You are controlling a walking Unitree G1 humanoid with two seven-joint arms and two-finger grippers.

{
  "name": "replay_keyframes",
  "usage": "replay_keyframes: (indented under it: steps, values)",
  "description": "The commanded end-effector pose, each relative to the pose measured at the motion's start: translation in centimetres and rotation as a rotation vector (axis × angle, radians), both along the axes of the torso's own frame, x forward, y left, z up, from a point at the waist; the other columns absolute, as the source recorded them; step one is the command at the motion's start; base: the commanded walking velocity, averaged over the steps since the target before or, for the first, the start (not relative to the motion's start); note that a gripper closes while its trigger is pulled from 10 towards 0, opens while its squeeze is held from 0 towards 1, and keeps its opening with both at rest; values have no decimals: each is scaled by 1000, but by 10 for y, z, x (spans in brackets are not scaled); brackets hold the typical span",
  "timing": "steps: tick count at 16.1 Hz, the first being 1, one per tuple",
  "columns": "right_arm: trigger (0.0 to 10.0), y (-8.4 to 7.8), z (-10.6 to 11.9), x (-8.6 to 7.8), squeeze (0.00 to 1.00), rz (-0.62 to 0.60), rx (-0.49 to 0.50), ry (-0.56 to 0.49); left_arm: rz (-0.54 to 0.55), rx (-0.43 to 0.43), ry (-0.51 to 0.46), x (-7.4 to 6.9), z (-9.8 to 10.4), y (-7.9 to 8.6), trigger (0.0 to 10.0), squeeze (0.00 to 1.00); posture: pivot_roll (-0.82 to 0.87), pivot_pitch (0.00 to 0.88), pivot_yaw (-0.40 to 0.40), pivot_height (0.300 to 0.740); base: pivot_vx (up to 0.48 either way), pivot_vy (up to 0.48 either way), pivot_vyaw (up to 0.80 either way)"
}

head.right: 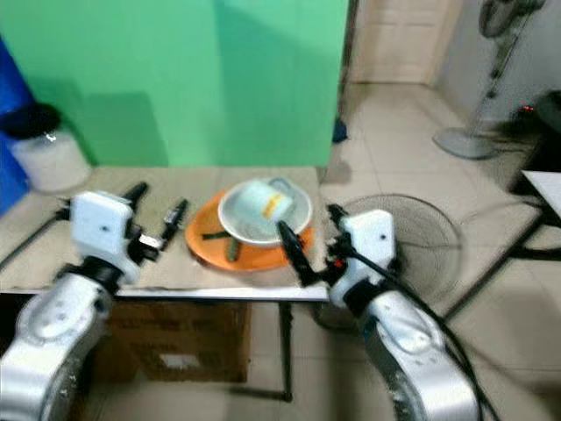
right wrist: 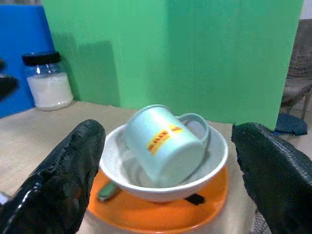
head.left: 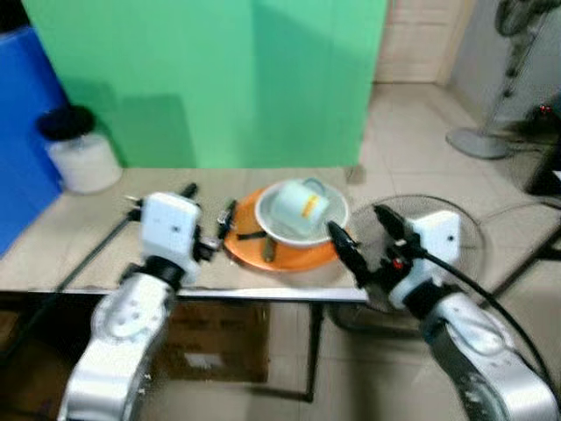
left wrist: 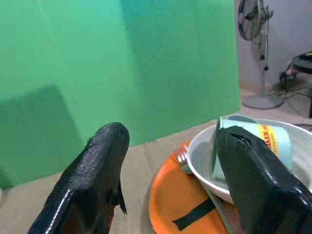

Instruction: Setting the table

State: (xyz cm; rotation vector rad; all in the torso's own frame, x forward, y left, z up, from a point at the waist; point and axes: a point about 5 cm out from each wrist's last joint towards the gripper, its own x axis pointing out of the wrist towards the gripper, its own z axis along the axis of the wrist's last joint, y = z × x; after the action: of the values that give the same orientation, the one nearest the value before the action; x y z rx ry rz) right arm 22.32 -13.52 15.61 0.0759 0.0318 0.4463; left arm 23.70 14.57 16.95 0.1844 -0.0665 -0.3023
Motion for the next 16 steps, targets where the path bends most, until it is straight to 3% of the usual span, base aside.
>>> replay_keyframes:
  steps: [1,16]
  values:
    - [10000,2,4,1,0,6,18,-16,14,19,-7,0,2,6,10000,0,132,0,33,740,281,0,0]
    - [10000,-11,7,9,0,-54,46,-11,-25,12,-4,-1,3,1,10000,0,131,0,33,740,284,0,0]
